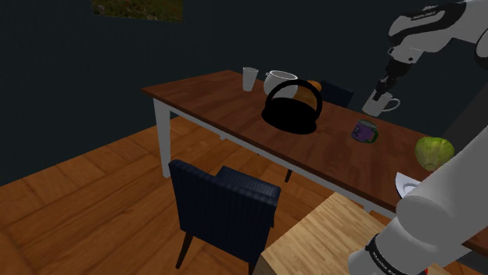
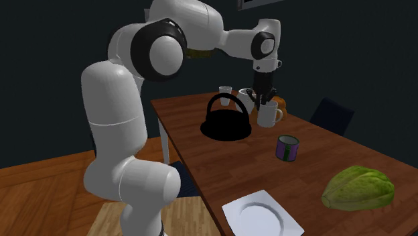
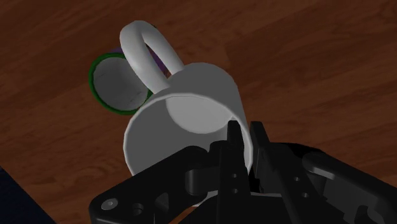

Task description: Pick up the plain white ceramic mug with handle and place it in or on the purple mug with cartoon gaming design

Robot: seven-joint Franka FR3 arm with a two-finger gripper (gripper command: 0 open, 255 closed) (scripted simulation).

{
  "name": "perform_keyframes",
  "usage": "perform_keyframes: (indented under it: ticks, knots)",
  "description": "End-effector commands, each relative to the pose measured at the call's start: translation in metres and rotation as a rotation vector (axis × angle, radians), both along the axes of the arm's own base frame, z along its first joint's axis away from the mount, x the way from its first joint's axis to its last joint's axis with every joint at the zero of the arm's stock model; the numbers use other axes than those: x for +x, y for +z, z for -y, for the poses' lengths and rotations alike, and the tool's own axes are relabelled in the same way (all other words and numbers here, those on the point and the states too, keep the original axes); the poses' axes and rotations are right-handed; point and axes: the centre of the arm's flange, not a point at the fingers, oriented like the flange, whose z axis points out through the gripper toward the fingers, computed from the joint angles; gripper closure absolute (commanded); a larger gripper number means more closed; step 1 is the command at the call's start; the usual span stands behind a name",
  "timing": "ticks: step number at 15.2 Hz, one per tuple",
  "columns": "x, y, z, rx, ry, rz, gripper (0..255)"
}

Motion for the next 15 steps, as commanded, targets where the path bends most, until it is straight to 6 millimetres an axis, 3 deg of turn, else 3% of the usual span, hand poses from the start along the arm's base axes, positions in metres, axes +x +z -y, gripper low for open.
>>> perform_keyframes:
  ticks: [1, 9, 15]
  knots:
    - [-0.004, 0.002, 0.026, -0.001, 0.003, 0.000, 255]
    - [-0.016, 0.013, 0.136, -0.001, 0.003, 0.000, 255]
    - [-0.016, -0.019, 0.136, -0.001, 0.002, 0.000, 255]
